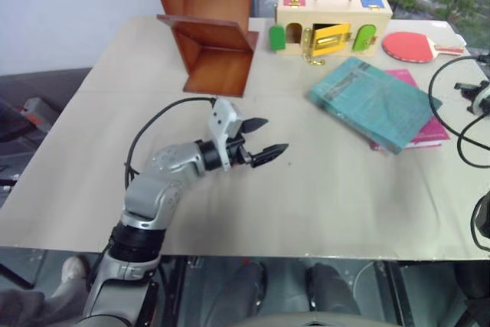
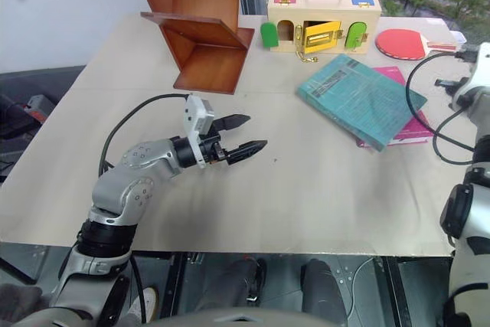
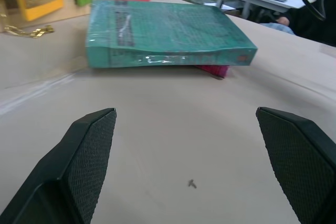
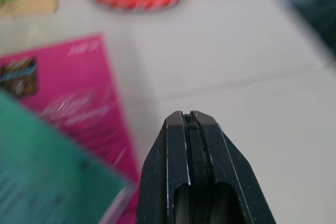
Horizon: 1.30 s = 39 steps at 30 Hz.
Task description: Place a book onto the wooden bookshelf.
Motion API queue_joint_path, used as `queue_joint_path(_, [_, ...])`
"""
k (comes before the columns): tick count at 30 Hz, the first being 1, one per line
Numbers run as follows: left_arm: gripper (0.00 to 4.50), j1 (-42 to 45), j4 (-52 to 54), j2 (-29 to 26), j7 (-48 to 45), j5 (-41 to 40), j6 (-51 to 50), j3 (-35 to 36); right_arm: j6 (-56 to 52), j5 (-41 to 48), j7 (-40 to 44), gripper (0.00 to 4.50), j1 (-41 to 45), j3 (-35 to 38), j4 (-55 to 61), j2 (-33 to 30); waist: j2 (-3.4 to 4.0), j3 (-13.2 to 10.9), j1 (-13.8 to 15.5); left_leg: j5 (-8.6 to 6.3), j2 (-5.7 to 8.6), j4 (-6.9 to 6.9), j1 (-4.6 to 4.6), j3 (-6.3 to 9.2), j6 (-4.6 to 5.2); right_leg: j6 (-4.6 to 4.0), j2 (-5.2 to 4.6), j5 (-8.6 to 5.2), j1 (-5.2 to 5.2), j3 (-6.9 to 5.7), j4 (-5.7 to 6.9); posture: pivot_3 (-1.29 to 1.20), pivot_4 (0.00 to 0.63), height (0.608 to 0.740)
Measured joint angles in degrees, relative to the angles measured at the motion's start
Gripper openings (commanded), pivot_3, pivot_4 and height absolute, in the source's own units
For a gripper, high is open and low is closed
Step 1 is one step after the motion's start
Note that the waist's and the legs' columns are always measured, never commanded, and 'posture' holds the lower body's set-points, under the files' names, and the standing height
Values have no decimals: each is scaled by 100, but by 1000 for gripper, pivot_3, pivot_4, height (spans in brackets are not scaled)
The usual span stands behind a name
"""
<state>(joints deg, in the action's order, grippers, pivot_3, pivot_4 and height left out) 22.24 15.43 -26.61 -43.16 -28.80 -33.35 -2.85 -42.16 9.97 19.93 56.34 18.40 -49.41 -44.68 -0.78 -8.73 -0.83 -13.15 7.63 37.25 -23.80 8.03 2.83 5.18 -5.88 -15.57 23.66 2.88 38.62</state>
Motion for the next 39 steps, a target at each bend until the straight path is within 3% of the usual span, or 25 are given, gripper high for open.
queue_joint_path(5, [4500, -85, 95, -24, 109, -30, -96, 47, -695, 185, 343, 24, -390, -53, 387, 2, 1, 0, 8, 0, 0, 6, -1, 2, 0, 0, 0, 0, -1, -3, 5, 0, 150, 740])
queue_joint_path(15, [4500, -19, 128, -34, 61, -63, -131, 39, -2140, 736, 265, 24, -1868, 272, 2959, 257, 1, 4, 6, -1, 0, 15, 7, 3, 0, 1, 1, 1, -3, -2, 23, 0, 150, 740])
queue_joint_path(23, [4500, 153, -35, -30, -89, -62, -131, -11, -1662, 653, 338, 24, -2005, 29, 2774, 401, -55, 43, -12, -1, -2, 17, 22, 2, 0, -3, 4, 5, -17, -2, 24, 0, 150, 740])
queue_joint_path(27, [4500, 170, -35, -58, -123, -62, -140, -8, -1602, 623, 444, 24, -2158, -45, 2778, 396, -77, 55, 11, -6, -3, 7, 78, 9, 4, -4, 5, 5, -79, -10, 4, 0, 150, 740])
queue_joint_path(39, [4500, 102, -35, -104, -131, -65, -245, 38, -3092, 1246, 508, 24, -3841, 75, 5577, 848, -98, 83, 19, -21, -6, -5, 103, 34, 26, -4, 3, 5, -112, -33, -21, 0, 150, 740])
